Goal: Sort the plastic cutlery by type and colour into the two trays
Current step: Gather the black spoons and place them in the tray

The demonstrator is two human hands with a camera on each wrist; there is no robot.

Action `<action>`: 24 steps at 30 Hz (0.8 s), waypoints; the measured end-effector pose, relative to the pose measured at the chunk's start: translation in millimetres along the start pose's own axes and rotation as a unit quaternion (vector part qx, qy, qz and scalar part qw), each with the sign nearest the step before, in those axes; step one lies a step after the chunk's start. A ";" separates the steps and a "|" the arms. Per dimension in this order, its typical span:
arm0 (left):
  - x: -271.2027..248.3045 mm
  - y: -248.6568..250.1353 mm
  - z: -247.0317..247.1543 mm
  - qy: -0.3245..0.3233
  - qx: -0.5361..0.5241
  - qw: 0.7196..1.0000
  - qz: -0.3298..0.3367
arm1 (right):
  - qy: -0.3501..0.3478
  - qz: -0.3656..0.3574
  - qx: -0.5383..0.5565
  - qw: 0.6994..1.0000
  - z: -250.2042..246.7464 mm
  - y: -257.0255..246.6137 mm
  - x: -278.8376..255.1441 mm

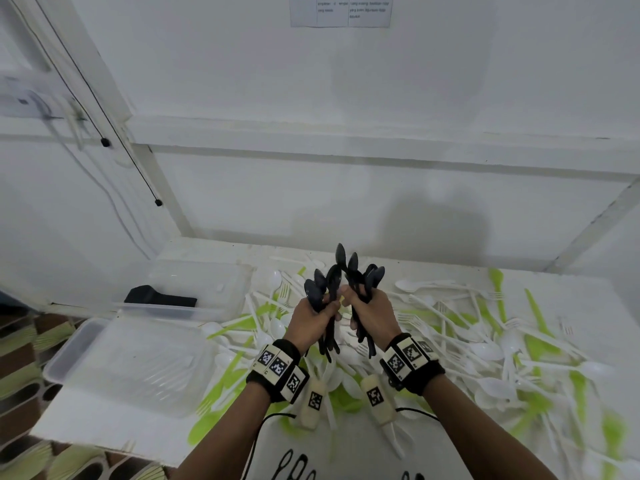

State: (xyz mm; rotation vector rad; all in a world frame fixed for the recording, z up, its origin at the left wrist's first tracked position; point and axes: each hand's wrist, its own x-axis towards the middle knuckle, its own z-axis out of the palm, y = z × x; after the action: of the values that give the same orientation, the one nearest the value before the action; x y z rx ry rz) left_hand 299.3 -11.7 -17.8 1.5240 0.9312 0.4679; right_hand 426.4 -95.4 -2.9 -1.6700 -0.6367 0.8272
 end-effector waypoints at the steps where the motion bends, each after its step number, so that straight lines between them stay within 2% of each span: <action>1: 1.1 -0.4 -1.7 0.024 -0.022 0.999 -0.004 | -0.002 -0.003 -0.015 1.000 -1.1 -0.7 0.1; 5: 4.9 4.8 -5.4 0.077 -0.117 0.989 -0.047 | -0.017 -0.031 -0.075 0.997 0.0 3.8 -5.6; 8: 7.6 5.6 -4.9 0.105 -0.105 0.988 -0.041 | 0.007 -0.099 -0.167 0.981 5.2 13.8 -6.9; 12: 9.0 7.7 0.1 0.093 -0.057 0.993 -0.045 | 0.015 -0.168 -0.222 0.960 15.1 23.3 -6.6; 17: 9.3 6.8 1.2 0.118 0.017 0.992 -0.038 | -0.024 -0.194 -0.237 0.952 17.6 19.1 -8.8; 24: 9.0 2.4 -2.5 0.091 -0.077 0.992 -0.028 | -0.127 -0.154 -0.234 0.951 7.6 8.4 -8.6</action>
State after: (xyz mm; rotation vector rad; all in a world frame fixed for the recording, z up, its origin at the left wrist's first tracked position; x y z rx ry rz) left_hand 303.4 -3.1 -17.0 1.3283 1.0509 0.6326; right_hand 415.0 -99.6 -10.4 -1.8275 -1.3212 0.7008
